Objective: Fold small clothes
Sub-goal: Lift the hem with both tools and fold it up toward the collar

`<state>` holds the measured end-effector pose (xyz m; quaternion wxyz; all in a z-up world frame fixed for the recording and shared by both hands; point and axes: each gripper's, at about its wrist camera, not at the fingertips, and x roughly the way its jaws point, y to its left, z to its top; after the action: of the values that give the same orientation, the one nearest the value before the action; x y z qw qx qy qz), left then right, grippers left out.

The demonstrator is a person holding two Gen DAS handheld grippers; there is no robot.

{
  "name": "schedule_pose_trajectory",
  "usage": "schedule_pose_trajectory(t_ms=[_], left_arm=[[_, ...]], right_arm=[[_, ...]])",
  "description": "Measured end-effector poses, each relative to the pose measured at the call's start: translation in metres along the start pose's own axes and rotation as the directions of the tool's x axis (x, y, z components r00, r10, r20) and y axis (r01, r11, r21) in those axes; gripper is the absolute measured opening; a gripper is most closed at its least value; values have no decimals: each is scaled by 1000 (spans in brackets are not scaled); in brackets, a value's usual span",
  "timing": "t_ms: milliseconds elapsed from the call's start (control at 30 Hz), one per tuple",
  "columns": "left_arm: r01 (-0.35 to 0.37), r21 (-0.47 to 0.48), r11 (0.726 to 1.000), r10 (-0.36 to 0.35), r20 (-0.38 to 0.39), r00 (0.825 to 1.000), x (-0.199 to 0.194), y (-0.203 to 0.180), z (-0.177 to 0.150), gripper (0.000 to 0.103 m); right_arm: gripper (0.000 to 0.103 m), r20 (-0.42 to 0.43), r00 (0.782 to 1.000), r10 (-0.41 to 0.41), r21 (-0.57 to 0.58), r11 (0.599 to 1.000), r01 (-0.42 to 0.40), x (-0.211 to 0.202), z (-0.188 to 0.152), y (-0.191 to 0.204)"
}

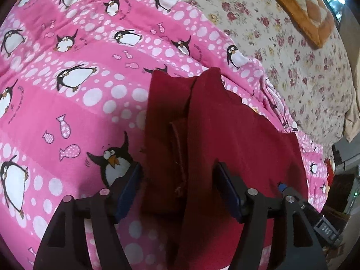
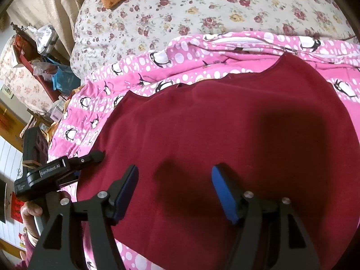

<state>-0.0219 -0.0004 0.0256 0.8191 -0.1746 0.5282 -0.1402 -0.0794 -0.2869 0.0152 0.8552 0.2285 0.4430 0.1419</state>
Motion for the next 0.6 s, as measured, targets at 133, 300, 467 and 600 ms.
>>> schedule_pose_trajectory(t_ms=[133,300,467,600], left_arm=[[15,1,1000,-15,-6,1000,4,0,1,56],[27,32,999,-27,-18,999,5,-3,2,37],[71,33,997,-70,-35,997,3,-4,2,18],[79,33,996,-78,-35,996,3,-4,2,16]], right_arm=[[72,4,1000,15,12,1000,-15,-1,0,-3],[72,46,998,52,46,997,-54,-8,3,-5],[67,107,987,123,46,991,-128,-13,15,0],[38,77,994,77,72,994,-82,1,20,-4]])
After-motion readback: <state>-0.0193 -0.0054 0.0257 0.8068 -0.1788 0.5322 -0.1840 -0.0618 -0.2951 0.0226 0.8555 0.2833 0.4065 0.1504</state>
